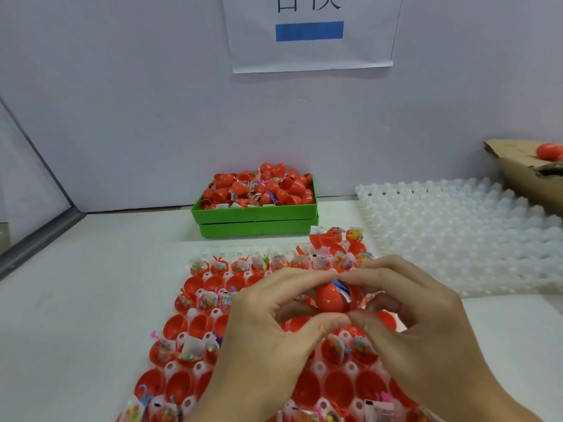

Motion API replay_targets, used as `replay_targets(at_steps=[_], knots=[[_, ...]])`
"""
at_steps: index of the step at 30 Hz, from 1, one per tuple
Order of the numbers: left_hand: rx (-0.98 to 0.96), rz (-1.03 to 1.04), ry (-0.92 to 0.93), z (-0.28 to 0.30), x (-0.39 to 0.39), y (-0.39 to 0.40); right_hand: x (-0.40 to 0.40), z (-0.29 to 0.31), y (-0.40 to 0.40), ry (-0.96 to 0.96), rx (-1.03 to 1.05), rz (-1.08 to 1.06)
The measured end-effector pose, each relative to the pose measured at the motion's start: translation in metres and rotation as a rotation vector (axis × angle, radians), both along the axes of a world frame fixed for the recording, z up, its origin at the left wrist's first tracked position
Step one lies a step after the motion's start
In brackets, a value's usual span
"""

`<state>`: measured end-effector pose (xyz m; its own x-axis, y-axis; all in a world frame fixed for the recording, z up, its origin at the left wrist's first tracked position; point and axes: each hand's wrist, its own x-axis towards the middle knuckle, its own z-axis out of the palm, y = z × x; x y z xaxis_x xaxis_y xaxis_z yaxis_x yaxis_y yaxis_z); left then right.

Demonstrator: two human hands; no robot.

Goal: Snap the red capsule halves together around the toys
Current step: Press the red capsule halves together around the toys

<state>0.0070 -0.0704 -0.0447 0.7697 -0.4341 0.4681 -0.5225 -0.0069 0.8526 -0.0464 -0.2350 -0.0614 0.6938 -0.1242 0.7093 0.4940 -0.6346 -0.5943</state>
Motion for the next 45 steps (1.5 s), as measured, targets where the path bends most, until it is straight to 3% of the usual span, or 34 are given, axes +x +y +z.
replay_targets(at_steps=[3,17,24,30,41,45], knots=[[-0.006,0.042,-0.022,0.000,-0.003,-0.003,0.000,-0.001,0.001,-0.020,-0.056,-0.048],[-0.032,0.072,0.034,-0.010,-0.004,-0.006,-0.002,0.000,0.010,0.036,0.231,0.083],[-0.004,0.073,-0.075,-0.007,-0.009,-0.008,-0.001,-0.003,0.016,0.027,0.372,0.101],[-0.047,0.013,0.052,-0.005,-0.006,-0.007,-0.001,0.000,0.018,0.023,0.472,0.123],[-0.132,0.119,0.075,-0.009,-0.008,-0.009,-0.002,0.001,0.015,0.037,0.345,0.134],[-0.160,0.014,0.120,-0.008,-0.009,-0.009,-0.002,0.002,0.014,0.032,0.355,0.089]])
